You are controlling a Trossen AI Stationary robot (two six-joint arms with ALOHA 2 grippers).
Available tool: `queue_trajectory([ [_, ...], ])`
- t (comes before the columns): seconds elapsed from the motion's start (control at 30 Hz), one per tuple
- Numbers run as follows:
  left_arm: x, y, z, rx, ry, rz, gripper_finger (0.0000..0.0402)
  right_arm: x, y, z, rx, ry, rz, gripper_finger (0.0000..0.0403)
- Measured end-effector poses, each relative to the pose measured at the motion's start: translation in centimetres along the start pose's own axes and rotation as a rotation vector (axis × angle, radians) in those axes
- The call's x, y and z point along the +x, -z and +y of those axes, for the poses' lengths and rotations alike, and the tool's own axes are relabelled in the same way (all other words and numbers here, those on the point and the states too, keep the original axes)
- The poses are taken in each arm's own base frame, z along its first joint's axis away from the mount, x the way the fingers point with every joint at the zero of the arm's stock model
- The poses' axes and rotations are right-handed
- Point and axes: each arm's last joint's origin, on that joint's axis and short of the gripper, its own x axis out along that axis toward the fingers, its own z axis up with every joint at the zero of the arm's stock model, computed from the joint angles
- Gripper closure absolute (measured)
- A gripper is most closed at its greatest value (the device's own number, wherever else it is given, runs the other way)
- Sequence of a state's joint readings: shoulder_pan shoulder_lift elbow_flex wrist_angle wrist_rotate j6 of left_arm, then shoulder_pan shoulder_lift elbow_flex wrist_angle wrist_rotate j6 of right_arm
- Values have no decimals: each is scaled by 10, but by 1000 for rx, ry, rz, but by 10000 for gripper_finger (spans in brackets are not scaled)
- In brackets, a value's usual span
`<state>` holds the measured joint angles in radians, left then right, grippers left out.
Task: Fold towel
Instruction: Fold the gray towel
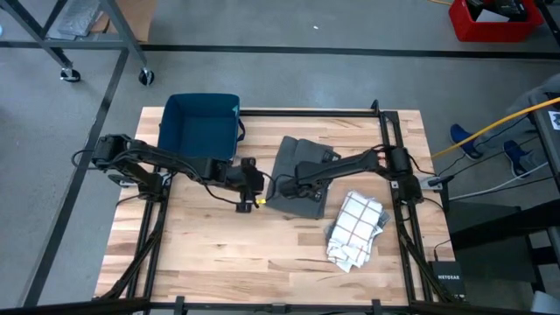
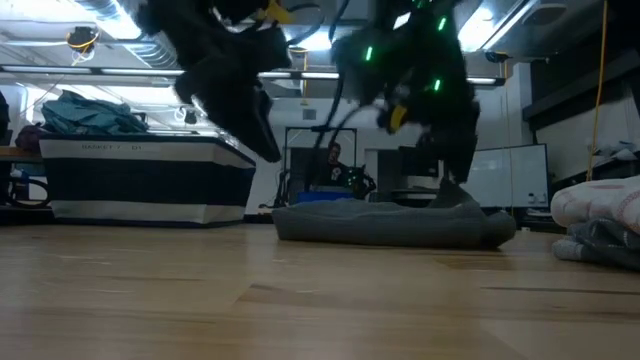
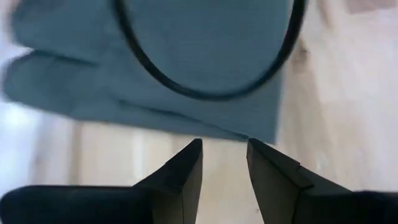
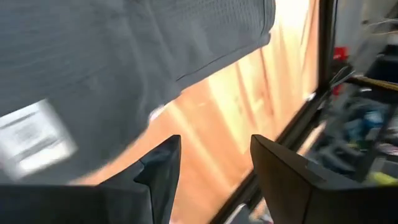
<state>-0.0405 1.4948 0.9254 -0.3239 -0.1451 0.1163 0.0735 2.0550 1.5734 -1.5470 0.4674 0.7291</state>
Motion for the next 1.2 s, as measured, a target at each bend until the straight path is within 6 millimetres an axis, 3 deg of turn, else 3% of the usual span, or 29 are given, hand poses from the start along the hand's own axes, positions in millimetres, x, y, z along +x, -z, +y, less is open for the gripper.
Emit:
queue_trajectory([
  [0.17, 11, 13, 0, 59, 51, -46, 304, -36, 27, -12, 133, -106, -83, 206],
  [0.3, 11, 7, 1, 112, 32, -129, 318, -60, 55, -19, 174, -192, -187, 206],
  [0.43, 9, -5, 2, 173, 2, -254, 327, -67, 86, -26, 217, -292, -340, 206],
  [0.57, 6, -13, 4, 149, -18, -343, 329, -51, 117, -39, 243, -378, -457, 206],
  [0.73, 3, -21, 5, 101, -29, -426, 329, -9, 144, -57, 329, -535, -638, 206],
  [0.9, 2, -24, 9, 86, -51, -465, 329, 32, 160, -57, 425, -846, -828, 206],
  [1.07, 8, -22, 14, -4, -47, -454, 329, 42, 165, -52, 537, -1191, -945, 205],
  [1.2, 23, -17, 17, -15, -50, -406, 329, 42, 163, -51, 581, -1238, -995, 205],
])
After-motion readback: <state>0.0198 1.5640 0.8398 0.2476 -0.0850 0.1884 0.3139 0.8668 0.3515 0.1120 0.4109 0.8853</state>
